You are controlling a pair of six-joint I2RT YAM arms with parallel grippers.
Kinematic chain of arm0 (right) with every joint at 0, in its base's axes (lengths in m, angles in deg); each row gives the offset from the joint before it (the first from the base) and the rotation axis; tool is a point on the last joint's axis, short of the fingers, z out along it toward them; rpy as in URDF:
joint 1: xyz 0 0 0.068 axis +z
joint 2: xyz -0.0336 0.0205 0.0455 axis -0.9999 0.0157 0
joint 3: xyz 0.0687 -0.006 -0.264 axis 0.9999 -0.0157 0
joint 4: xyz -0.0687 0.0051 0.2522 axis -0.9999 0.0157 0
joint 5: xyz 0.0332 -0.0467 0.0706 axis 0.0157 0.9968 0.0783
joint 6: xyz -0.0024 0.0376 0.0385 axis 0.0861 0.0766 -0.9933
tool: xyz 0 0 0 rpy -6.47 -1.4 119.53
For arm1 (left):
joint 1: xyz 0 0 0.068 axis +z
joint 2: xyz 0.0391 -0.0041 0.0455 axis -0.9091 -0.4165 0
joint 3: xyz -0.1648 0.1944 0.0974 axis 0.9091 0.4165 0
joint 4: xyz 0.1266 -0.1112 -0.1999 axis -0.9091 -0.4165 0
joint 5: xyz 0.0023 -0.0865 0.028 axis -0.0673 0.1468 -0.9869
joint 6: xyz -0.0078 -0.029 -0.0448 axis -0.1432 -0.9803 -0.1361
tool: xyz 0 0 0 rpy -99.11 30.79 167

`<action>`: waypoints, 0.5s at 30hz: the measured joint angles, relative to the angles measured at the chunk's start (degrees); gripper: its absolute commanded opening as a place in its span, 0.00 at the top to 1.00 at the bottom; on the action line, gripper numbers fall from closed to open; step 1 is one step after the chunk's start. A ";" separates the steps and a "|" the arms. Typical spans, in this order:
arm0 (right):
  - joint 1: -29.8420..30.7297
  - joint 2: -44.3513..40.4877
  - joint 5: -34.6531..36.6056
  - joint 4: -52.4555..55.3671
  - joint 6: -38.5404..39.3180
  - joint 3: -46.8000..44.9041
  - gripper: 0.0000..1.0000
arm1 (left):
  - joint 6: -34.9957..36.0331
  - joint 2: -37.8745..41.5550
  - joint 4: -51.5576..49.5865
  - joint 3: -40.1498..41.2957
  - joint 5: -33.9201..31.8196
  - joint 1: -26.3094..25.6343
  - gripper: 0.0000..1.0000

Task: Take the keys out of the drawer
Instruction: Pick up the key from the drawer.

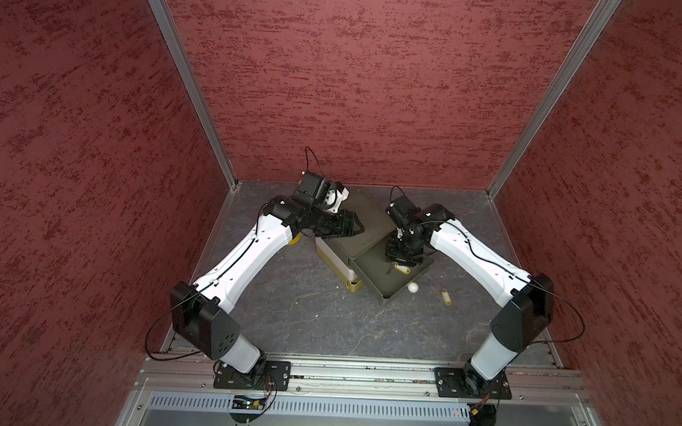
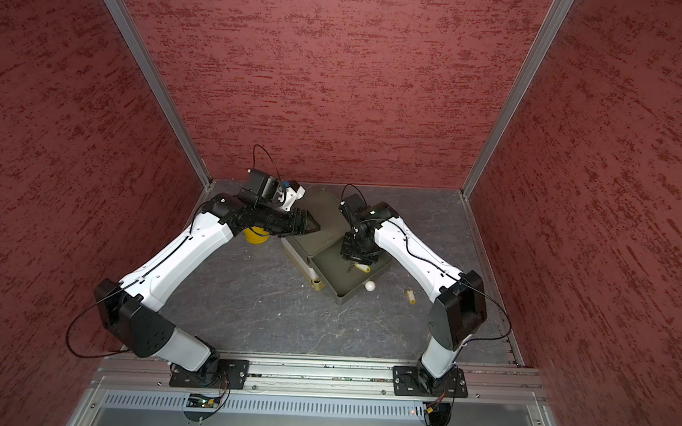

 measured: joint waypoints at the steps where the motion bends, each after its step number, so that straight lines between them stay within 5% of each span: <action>1: -0.07 0.00 0.02 -0.02 -0.02 -0.26 0.61 | 0.72 0.79 0.26 0.00 0.31 -0.24 0.29; 15: -0.74 0.33 0.09 -0.90 0.04 -0.85 0.75 | 12.15 12.96 5.90 11.63 0.57 -6.62 0.19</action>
